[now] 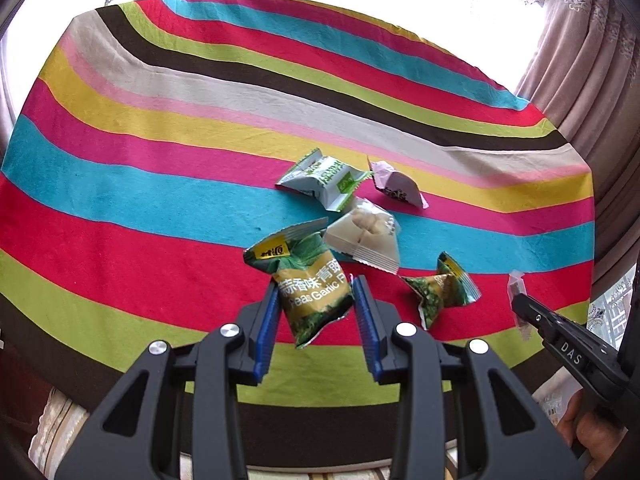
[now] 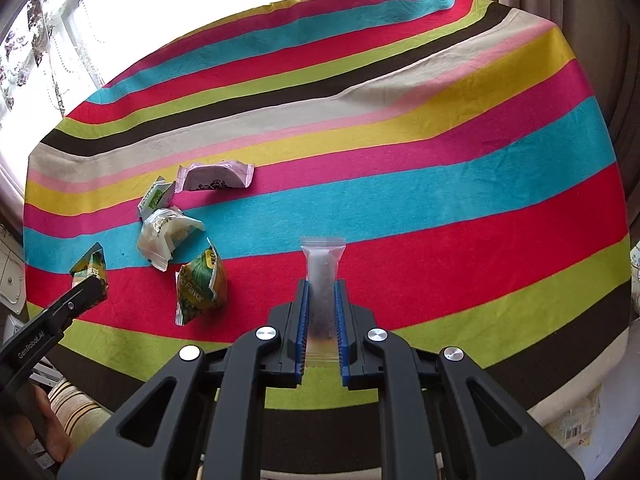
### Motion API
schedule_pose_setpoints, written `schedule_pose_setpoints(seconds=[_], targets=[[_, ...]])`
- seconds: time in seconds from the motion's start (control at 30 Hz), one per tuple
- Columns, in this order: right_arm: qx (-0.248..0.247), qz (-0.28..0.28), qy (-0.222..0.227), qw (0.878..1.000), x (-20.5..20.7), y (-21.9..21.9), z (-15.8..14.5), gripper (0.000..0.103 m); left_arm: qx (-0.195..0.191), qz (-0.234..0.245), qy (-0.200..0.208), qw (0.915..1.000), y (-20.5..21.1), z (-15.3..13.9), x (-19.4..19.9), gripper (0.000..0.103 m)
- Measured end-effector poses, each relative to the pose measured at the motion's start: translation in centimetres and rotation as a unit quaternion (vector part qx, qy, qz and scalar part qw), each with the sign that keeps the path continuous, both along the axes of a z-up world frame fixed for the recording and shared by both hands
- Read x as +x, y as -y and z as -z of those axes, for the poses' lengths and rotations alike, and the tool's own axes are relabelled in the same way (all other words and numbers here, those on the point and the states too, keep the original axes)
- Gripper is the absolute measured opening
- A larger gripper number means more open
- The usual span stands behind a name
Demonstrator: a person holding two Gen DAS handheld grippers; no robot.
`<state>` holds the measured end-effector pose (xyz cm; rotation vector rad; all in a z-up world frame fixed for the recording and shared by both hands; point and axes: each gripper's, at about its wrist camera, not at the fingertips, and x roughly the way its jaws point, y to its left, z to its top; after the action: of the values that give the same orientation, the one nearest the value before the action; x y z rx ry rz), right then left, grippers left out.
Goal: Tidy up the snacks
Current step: 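Carry both snacks to the box and open both grippers to drop them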
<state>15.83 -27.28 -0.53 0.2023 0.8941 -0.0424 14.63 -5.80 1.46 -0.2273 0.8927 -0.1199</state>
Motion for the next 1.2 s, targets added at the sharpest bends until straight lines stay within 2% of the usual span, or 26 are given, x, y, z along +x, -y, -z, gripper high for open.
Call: schedule_pose_setpoints(seconds=[0.4,0.73,0.97,1.2], targets=[[0.009,0.027,0.005,1.0,-5.5,3.6,-0.7,0.013,-0.003,0.073,-0.003,0.9973,6.3,-0.9,-3.2,0.036],[0.03,0.068,0.004,0.997,-10.1,8.4,-0.2,0.013,-0.003,0.145,-0.008,0.9894,12.3,-1.4,-5.8,0.036],[0.038,0.107,-0.002,0.994,-13.8,12.9,0.8,0.013,-0.001,0.213,-0.015,0.9769,17.8,-1.6,-7.8,0.036],[0.038,0.155,-0.02,0.987,-18.3,17.2,2.4,0.013,0.001,0.286,-0.029,0.9576,23.2,-1.3,-10.0,0.036]])
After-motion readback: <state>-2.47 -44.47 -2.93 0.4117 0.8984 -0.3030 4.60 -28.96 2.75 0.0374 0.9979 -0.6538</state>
